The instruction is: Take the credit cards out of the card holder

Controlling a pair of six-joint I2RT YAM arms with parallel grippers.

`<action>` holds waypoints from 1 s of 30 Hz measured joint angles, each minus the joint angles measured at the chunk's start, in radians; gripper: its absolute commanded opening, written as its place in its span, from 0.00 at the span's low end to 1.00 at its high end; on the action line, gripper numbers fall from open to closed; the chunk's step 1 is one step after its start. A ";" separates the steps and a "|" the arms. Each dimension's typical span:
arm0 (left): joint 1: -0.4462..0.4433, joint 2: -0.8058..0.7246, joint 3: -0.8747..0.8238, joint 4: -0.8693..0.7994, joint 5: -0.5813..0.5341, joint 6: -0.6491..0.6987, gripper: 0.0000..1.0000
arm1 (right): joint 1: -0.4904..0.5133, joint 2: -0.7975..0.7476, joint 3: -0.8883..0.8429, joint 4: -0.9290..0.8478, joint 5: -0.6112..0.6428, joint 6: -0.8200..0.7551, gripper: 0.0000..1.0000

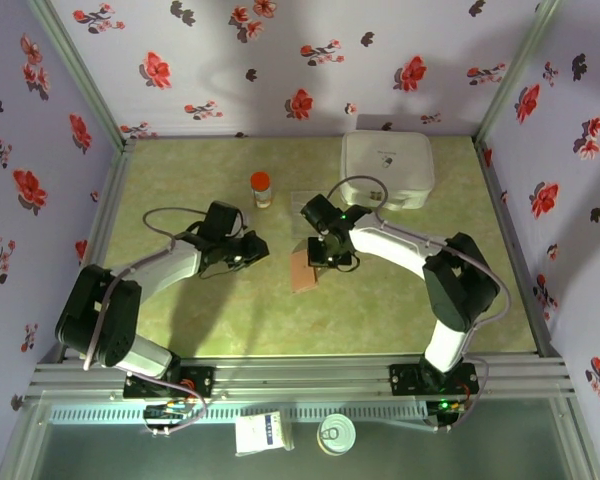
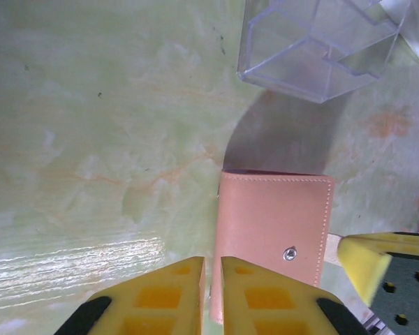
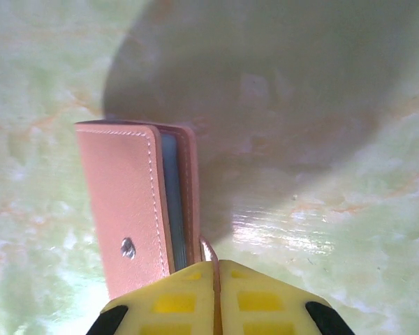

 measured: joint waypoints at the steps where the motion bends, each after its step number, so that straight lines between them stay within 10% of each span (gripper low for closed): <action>1: 0.007 -0.005 0.000 -0.002 0.002 0.005 0.14 | 0.000 -0.002 0.011 -0.008 0.000 -0.001 0.08; 17: 0.063 -0.031 0.000 -0.039 0.058 0.070 0.12 | 0.121 0.102 0.260 -0.102 0.011 -0.005 0.09; 30: -0.004 0.113 0.015 -0.037 0.077 0.082 0.01 | 0.012 0.057 0.064 -0.108 0.042 -0.026 0.09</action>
